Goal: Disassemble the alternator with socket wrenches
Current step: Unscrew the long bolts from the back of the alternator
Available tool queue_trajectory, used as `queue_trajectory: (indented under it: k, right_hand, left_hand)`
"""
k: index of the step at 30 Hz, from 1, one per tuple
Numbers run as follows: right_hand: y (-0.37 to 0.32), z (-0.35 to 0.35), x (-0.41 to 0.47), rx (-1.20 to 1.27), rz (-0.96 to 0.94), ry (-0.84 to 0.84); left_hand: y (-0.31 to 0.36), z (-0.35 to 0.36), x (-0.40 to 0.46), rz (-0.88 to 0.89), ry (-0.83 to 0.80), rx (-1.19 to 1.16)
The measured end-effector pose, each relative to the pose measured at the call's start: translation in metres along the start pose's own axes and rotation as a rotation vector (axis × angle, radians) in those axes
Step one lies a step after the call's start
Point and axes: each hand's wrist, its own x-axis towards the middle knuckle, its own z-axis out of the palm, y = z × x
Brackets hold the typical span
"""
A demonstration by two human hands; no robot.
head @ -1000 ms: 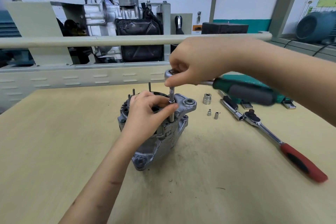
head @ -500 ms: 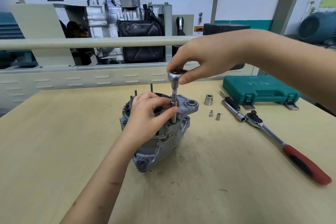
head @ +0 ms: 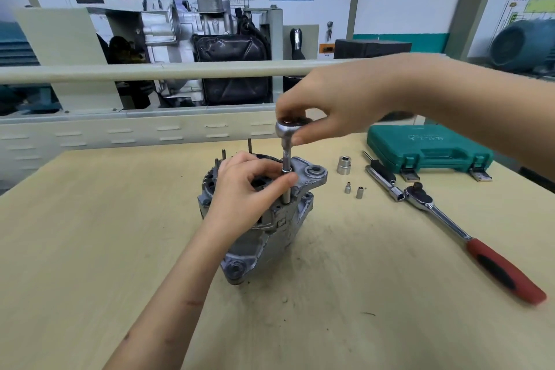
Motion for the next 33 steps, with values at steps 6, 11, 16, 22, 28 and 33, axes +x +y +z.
queue_trajectory:
  k: [6, 11, 16, 22, 28, 33]
  right_hand:
    - [0.005, -0.003, -0.001, 0.114, -0.05, 0.011]
    - [-0.005, -0.007, -0.001, 0.013, 0.048, 0.001]
    - [-0.014, 0.002, 0.002, -0.086, 0.175, 0.089]
    - [-0.007, -0.004, 0.002, -0.044, 0.055, 0.006]
    - [0.002, -0.005, -0.002, 0.048, -0.036, -0.004]
    - [-0.002, -0.008, -0.003, 0.097, 0.005, -0.011]
  left_hand:
    - [-0.005, -0.003, 0.0, 0.022, -0.064, 0.005]
    - [-0.005, -0.001, 0.0, -0.003, -0.031, -0.002]
    - [-0.005, 0.001, -0.001, -0.024, 0.005, 0.003]
    - [-0.003, 0.002, 0.0, 0.014, -0.006, 0.039]
    - [-0.005, 0.001, -0.001, 0.028, -0.031, 0.04]
    - [-0.007, 0.001, -0.001, 0.031, 0.003, 0.023]
